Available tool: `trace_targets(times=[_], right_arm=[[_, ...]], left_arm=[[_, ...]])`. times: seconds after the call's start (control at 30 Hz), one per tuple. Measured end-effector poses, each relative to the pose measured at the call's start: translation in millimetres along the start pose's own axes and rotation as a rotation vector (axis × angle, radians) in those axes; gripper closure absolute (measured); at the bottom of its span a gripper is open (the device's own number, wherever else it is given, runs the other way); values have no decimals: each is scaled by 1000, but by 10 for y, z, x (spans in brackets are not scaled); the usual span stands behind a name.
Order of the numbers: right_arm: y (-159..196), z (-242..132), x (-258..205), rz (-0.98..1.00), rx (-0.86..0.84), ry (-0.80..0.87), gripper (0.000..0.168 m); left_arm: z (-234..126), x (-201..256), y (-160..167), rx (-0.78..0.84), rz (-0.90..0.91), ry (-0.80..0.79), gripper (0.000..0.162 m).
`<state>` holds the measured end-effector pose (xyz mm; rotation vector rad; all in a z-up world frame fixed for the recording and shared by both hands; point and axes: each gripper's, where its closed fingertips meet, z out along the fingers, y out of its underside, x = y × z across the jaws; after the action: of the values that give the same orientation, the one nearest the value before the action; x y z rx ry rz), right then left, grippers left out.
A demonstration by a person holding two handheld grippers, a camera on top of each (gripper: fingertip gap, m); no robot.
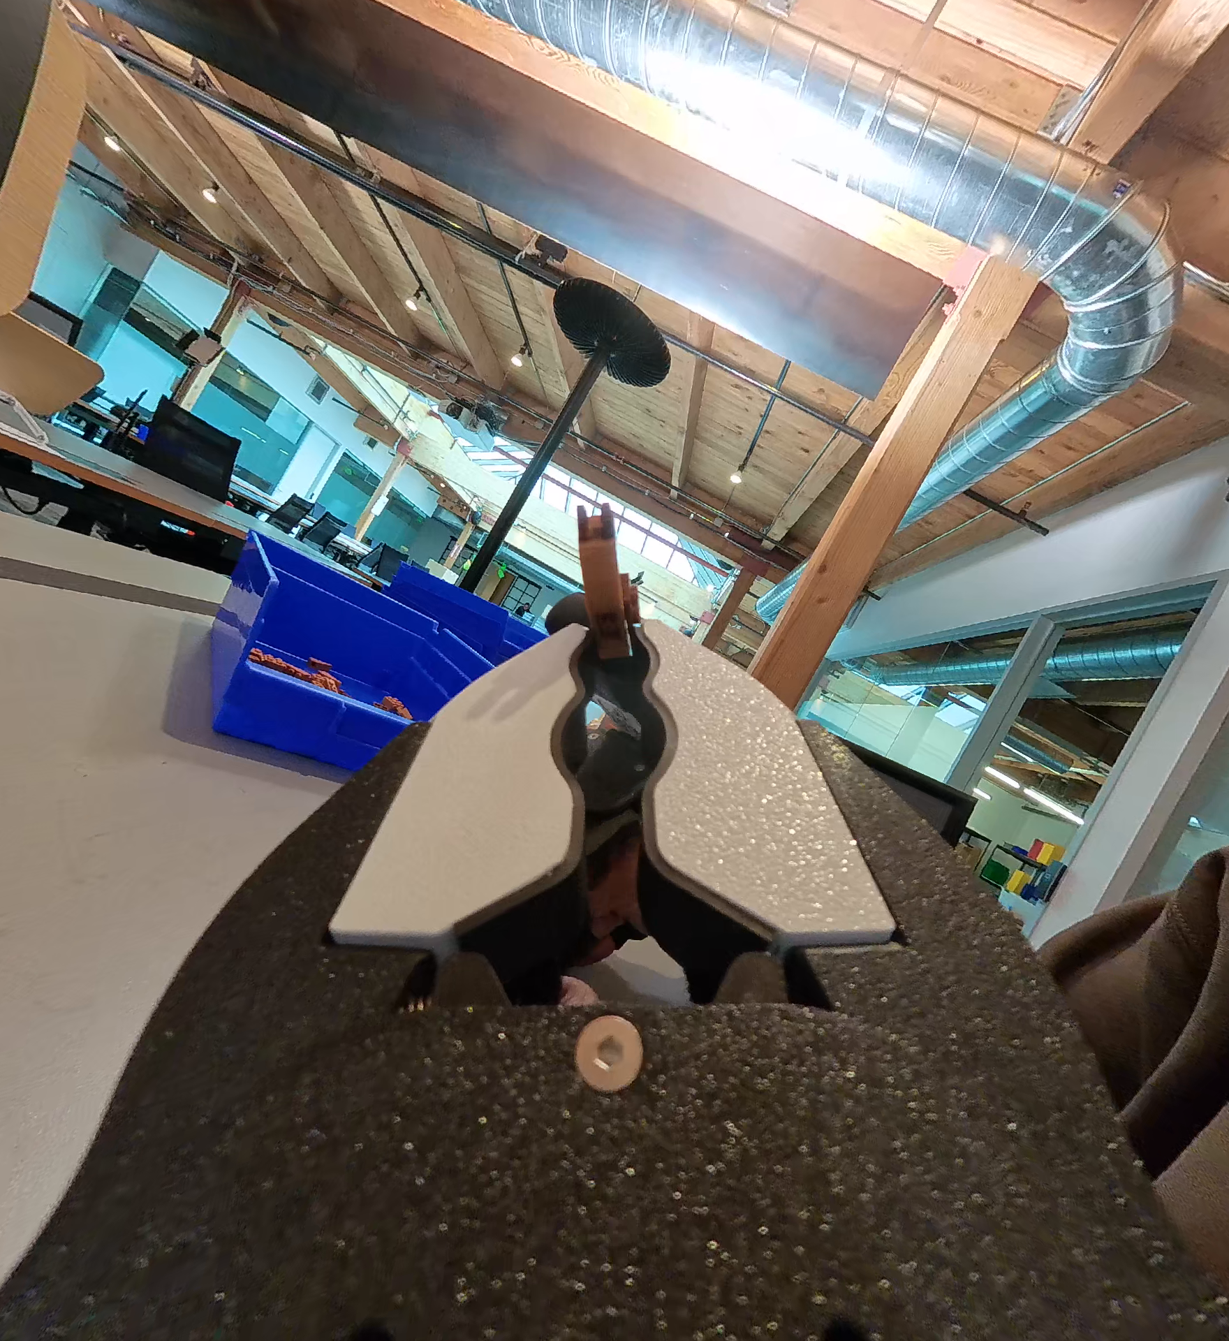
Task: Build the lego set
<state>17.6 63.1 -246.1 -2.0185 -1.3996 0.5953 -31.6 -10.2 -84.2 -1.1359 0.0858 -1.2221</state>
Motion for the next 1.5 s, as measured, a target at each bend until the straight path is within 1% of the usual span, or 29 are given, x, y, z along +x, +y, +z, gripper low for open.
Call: trace_targets(times=[0.17, 0.33, 0.47, 0.63, 0.83, 0.9, 1.0, 1.07, 1.17, 1.23, 1.5], right_arm=[[-30, 22, -131, -96, 12, 29, 157], [-62, -24, -140, -178, 27, 97, 157], [-58, -87, -154, -151, 47, 59, 157], [27, 5, -176, -120, 2, 7, 154], [-5, 52, -176, -159, -12, 35, 154], [-33, 26, -161, -157, 4, 32, 152], [-135, -33, -124, -91, 68, -3, 153], [-133, -21, -71, -77, 61, 5, 154], [-59, 41, -55, -113, 12, 25, 153], [-76, 48, -76, -123, 21, 27, 155], [-77, 33, -104, -193, 41, 55, 152]], left_arm=[[0, 4, 1, -1, 2, 1, 152], [2, 24, 0, -1, 0, 15, 152], [1, 38, -9, 5, -7, 26, 152], [3, 53, -4, 3, -1, 33, 152], [1, 54, -10, 6, -1, 33, 152], [3, 57, -6, 3, -1, 34, 152], [2, 62, -7, 4, -4, 38, 152], [5, 65, -4, 3, -5, 40, 152], [4, 62, -6, 3, -3, 38, 152], [2, 58, -8, 5, -6, 36, 152], [7, 49, 7, -3, -8, 32, 152]])
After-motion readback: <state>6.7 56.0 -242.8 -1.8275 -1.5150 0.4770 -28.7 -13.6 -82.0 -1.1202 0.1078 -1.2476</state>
